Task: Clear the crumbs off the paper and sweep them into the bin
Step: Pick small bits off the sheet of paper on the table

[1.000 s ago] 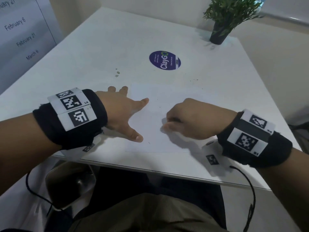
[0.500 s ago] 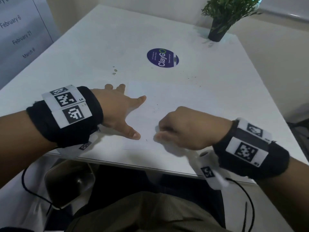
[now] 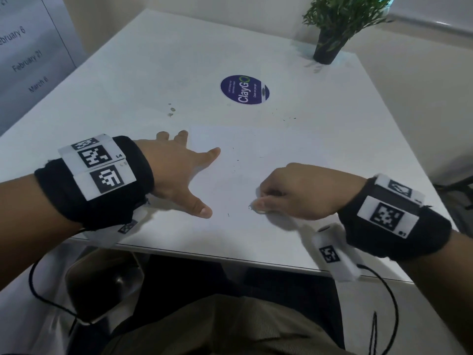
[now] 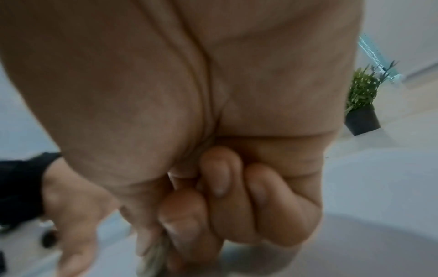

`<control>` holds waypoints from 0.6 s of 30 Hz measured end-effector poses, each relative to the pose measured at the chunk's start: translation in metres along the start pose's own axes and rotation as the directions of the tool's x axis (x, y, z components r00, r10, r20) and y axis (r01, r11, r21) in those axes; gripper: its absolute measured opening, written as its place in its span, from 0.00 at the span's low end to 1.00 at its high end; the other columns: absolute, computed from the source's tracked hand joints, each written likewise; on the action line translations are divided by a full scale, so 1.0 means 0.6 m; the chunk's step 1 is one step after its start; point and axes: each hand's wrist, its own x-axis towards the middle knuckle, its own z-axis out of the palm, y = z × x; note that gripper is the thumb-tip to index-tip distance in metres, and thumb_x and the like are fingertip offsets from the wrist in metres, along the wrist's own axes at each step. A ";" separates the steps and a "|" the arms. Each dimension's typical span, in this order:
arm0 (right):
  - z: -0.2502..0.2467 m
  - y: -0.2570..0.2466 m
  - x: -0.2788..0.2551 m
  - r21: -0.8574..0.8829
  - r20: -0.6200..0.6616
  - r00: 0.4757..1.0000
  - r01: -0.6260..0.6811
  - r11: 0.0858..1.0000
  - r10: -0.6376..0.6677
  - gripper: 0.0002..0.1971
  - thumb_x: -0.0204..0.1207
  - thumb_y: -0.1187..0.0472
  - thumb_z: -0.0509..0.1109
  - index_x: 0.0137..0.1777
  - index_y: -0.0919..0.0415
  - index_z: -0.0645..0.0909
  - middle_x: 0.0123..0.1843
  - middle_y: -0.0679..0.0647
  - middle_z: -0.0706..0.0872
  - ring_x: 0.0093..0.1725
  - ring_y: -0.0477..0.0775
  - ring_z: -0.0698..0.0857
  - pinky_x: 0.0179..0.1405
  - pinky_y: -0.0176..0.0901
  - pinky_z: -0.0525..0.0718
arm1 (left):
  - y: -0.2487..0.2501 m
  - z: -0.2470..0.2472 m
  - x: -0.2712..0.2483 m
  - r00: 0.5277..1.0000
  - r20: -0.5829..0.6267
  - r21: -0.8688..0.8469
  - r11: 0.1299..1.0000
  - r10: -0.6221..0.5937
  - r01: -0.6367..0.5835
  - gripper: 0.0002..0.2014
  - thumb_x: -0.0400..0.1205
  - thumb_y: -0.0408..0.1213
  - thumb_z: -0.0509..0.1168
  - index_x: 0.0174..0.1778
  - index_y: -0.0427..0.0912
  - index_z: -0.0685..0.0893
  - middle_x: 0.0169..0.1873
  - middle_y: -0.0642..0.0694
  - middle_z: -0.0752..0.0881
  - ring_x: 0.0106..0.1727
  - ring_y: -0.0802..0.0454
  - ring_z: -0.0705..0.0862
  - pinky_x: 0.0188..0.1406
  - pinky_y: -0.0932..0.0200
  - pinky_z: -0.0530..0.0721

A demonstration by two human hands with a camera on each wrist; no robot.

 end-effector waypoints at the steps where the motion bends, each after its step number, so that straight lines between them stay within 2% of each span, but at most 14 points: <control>1: -0.001 0.014 -0.004 -0.025 0.004 1.000 -0.025 0.999 0.025 0.24 0.85 0.40 0.64 0.31 0.53 0.77 0.27 0.44 0.81 0.31 0.42 0.78 0.35 0.39 0.73 | 0.000 -0.001 -0.001 1.000 0.004 -0.004 1.000 0.001 -0.001 0.65 0.52 0.89 0.57 0.79 0.75 0.28 0.86 0.35 0.42 0.83 0.27 0.54 0.71 0.30 0.75; 5: -0.024 0.064 -0.024 -0.080 -0.049 0.981 -0.190 0.979 0.186 0.24 0.84 0.39 0.65 0.33 0.55 0.78 0.32 0.48 0.83 0.36 0.48 0.81 0.39 0.46 0.77 | 0.001 -0.001 0.000 1.000 0.006 0.000 1.000 -0.005 0.005 0.65 0.53 0.89 0.58 0.79 0.75 0.28 0.86 0.35 0.41 0.83 0.26 0.53 0.70 0.29 0.75; 6: -0.025 0.060 -0.020 -0.078 -0.086 0.981 -0.182 0.980 0.175 0.24 0.84 0.39 0.65 0.32 0.55 0.77 0.32 0.48 0.82 0.35 0.47 0.79 0.37 0.45 0.75 | 0.001 -0.001 0.001 1.000 0.002 0.005 1.000 -0.006 0.006 0.65 0.54 0.88 0.59 0.80 0.74 0.28 0.86 0.34 0.41 0.84 0.26 0.53 0.71 0.29 0.75; 8: -0.019 0.028 0.001 -0.061 -0.128 0.989 -0.087 0.994 0.079 0.24 0.84 0.40 0.65 0.30 0.53 0.74 0.30 0.46 0.80 0.33 0.41 0.76 0.34 0.41 0.71 | 0.001 0.000 0.002 1.000 -0.004 0.006 1.000 -0.003 0.003 0.65 0.55 0.88 0.59 0.80 0.74 0.28 0.86 0.33 0.41 0.83 0.26 0.53 0.71 0.30 0.75; 10: -0.008 -0.011 0.026 -0.014 -0.098 0.995 -0.021 1.000 0.020 0.23 0.85 0.43 0.65 0.30 0.52 0.74 0.29 0.45 0.80 0.32 0.43 0.77 0.33 0.41 0.72 | 0.002 0.000 -0.001 1.000 -0.003 0.002 1.000 0.000 0.000 0.65 0.55 0.88 0.59 0.80 0.74 0.28 0.86 0.32 0.41 0.83 0.26 0.53 0.72 0.30 0.75; 12: -0.007 -0.016 0.035 -0.015 -0.052 0.998 -0.044 0.999 0.043 0.22 0.85 0.45 0.65 0.32 0.55 0.77 0.30 0.47 0.82 0.34 0.47 0.79 0.34 0.44 0.73 | 0.001 -0.001 -0.003 1.000 0.007 -0.004 1.000 -0.005 0.005 0.65 0.55 0.88 0.60 0.80 0.74 0.28 0.87 0.34 0.39 0.85 0.27 0.50 0.73 0.29 0.74; 15: -0.026 0.028 0.020 -0.068 -0.038 0.987 -0.156 0.985 0.154 0.22 0.85 0.42 0.65 0.33 0.54 0.79 0.33 0.47 0.84 0.37 0.46 0.80 0.39 0.46 0.75 | 0.001 -0.001 -0.004 1.000 0.021 -0.032 0.999 -0.007 0.007 0.65 0.55 0.87 0.61 0.80 0.74 0.28 0.87 0.34 0.36 0.86 0.27 0.46 0.75 0.27 0.70; 18: -0.037 0.038 0.017 -0.112 -0.102 0.977 -0.196 0.974 0.185 0.22 0.85 0.43 0.64 0.35 0.55 0.80 0.36 0.50 0.85 0.43 0.56 0.83 0.44 0.48 0.80 | 0.001 0.000 -0.003 1.000 0.011 -0.011 1.000 -0.010 0.010 0.65 0.55 0.87 0.60 0.80 0.73 0.28 0.87 0.34 0.36 0.86 0.25 0.47 0.75 0.26 0.70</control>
